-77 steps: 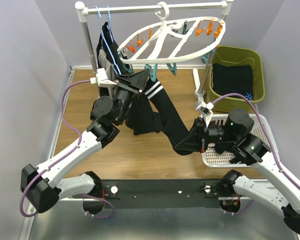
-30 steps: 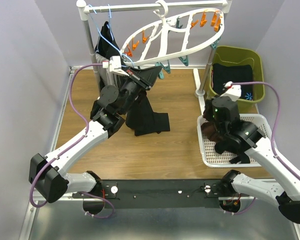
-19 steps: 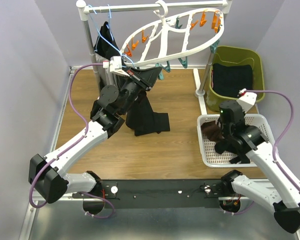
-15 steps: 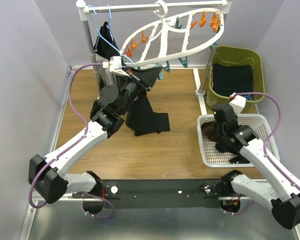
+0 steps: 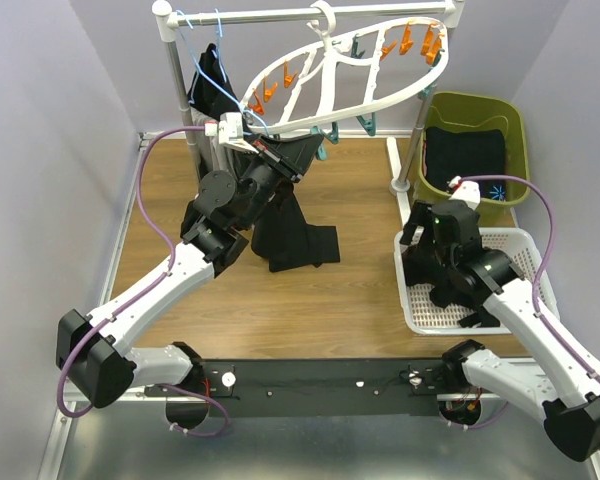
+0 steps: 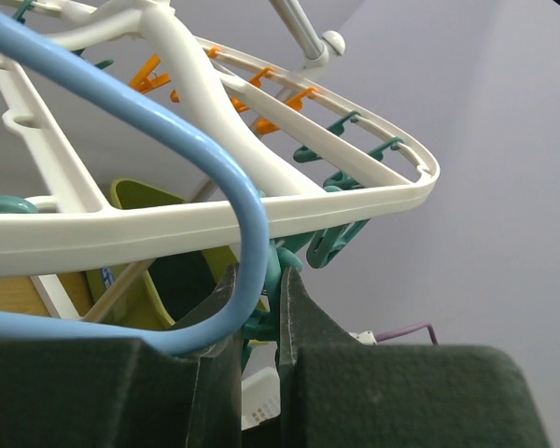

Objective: Remove the socks clipped to the hanger

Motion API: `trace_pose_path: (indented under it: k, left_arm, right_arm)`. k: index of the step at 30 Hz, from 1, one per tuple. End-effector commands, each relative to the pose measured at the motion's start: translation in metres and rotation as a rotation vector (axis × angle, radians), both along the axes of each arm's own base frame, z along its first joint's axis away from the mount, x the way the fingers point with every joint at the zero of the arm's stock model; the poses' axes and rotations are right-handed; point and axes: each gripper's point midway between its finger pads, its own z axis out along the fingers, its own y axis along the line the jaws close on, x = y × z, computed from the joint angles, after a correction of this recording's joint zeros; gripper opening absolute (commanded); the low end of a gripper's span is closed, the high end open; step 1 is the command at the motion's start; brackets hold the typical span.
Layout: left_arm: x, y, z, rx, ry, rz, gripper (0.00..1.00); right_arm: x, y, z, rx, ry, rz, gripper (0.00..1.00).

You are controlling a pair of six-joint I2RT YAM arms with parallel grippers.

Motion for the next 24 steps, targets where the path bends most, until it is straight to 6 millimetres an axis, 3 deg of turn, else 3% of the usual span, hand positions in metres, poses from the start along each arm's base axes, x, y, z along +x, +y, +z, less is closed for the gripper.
trace_pose_path:
  k: [1, 10, 11, 13, 14, 15, 17, 19, 21, 22, 24]
  left_arm:
    - [-0.01, -0.001, 0.011, 0.008, -0.047, -0.037, 0.0]
    - [-0.011, 0.0, 0.012, 0.063, -0.058, -0.026, 0.0]
    - [-0.012, 0.0, 0.012, 0.078, -0.061, -0.023, 0.0]
    - [-0.011, 0.001, 0.012, 0.091, -0.064, -0.016, 0.0]
    - [-0.011, 0.001, 0.011, 0.107, -0.063, -0.014, 0.0]
    - [-0.011, 0.001, 0.011, 0.116, -0.063, -0.01, 0.0]
    - [-0.009, 0.001, 0.009, 0.137, -0.054, -0.005, 0.0]
    - [-0.008, 0.0, 0.009, 0.154, -0.052, 0.0, 0.0]
    - [-0.005, -0.002, 0.007, 0.171, -0.041, 0.001, 0.0]
    - [-0.004, -0.003, 0.006, 0.177, -0.036, 0.0, 0.0]
    - [-0.002, -0.005, 0.003, 0.186, -0.026, -0.003, 0.0]
  right_arm:
    - [0.006, 0.042, 0.029, 0.083, -0.088, 0.249, 0.96]
    - [0.013, 0.133, 0.02, 0.298, -0.114, 0.658, 0.96]
    - [0.018, 0.142, 0.028, 0.319, -0.159, 0.692, 0.96]
    - [0.019, 0.161, 0.016, 0.339, -0.129, 0.755, 0.96]
    - [0.027, 0.172, 0.03, 0.349, -0.2, 0.789, 0.96]
    - [0.032, 0.18, 0.02, 0.351, -0.185, 0.81, 0.96]
    - [0.041, 0.197, 0.032, 0.367, -0.268, 0.853, 0.96]
    - [0.05, 0.208, 0.022, 0.375, -0.29, 0.878, 0.96]
    - [0.064, 0.217, 0.038, 0.389, -0.379, 0.888, 0.96]
    - [0.072, 0.222, 0.029, 0.396, -0.363, 0.881, 0.97]
    - [0.087, 0.227, 0.032, 0.436, -0.365, 0.833, 0.97]
